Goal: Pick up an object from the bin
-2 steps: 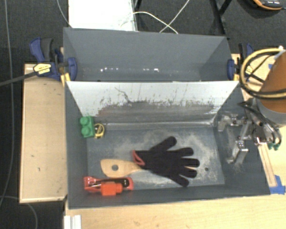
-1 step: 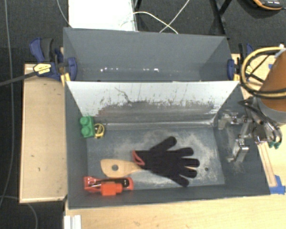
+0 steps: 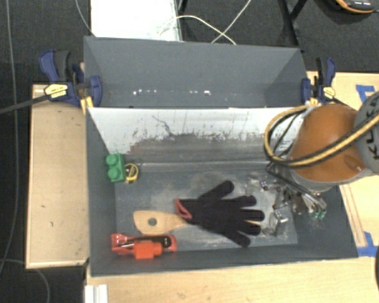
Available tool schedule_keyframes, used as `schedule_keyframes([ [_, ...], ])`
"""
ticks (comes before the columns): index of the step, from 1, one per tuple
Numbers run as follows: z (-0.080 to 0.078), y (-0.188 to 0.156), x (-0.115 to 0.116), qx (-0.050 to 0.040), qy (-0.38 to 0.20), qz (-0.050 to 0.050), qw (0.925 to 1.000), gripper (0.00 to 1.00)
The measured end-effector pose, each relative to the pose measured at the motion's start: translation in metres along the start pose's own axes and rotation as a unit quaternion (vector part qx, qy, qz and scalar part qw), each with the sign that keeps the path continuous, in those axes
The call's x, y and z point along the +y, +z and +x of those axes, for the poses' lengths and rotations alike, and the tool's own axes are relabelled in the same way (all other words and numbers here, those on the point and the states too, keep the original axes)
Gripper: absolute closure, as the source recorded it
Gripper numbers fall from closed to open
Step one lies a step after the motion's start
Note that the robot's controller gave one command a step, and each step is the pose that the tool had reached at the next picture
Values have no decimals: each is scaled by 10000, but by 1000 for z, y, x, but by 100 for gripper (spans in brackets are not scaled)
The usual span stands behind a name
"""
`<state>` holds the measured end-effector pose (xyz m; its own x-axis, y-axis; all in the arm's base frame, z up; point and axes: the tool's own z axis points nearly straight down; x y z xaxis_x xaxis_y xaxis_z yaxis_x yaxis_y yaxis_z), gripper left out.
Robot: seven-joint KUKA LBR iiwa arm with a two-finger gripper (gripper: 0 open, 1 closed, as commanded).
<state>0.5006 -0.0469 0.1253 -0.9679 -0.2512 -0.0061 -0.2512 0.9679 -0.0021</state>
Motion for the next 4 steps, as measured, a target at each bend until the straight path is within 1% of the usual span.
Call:
schedule_keyframes([
  [1, 9, -35, 48, -23, 717, 11, 9974, 0],
  [2, -23, 0, 99, 6, -952, -19, 9955, 0],
  [3, -12, 55, 89, -27, -563, 14, 9984, 0],
  [4, 0, 54, 78, -24, -400, -8, 9992, 100],
])
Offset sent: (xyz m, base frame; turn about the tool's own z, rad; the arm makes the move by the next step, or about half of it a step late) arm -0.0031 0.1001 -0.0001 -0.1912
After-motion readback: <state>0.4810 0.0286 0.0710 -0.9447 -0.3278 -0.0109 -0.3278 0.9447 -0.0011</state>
